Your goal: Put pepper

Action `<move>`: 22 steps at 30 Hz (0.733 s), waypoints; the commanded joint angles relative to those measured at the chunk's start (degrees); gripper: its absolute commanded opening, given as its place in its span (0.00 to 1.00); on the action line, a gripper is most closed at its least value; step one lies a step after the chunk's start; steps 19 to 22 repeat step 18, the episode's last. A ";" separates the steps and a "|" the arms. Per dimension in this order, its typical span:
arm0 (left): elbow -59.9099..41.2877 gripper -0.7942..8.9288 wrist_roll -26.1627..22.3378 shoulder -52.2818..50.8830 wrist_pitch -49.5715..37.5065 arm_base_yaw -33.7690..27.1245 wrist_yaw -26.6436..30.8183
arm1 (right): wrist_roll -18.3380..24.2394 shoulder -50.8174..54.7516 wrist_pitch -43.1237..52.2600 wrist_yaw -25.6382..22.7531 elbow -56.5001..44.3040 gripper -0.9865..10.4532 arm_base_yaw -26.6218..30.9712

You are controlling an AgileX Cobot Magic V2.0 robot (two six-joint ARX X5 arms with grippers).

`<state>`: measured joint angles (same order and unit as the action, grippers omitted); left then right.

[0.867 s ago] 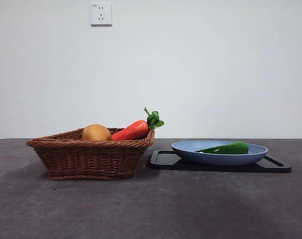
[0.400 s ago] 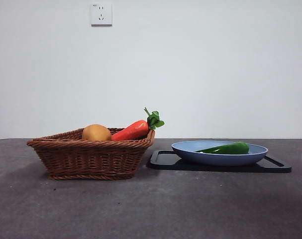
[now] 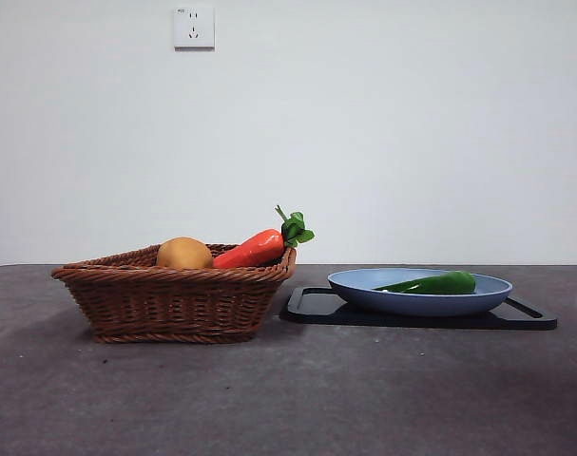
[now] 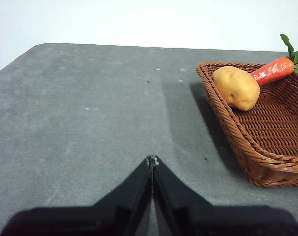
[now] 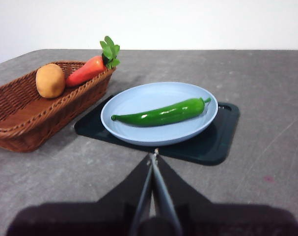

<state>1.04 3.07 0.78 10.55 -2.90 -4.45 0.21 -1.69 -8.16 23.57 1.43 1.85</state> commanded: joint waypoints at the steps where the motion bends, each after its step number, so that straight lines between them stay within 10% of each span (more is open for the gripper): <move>1: -0.37 0.09 0.35 -0.15 0.24 -0.20 -0.22 | -1.77 1.18 -0.02 -0.07 -0.96 0.10 -0.11; 22: -0.37 0.09 0.35 -0.15 0.24 -0.20 -0.22 | -2.27 1.70 -0.72 0.04 -0.96 0.10 -0.04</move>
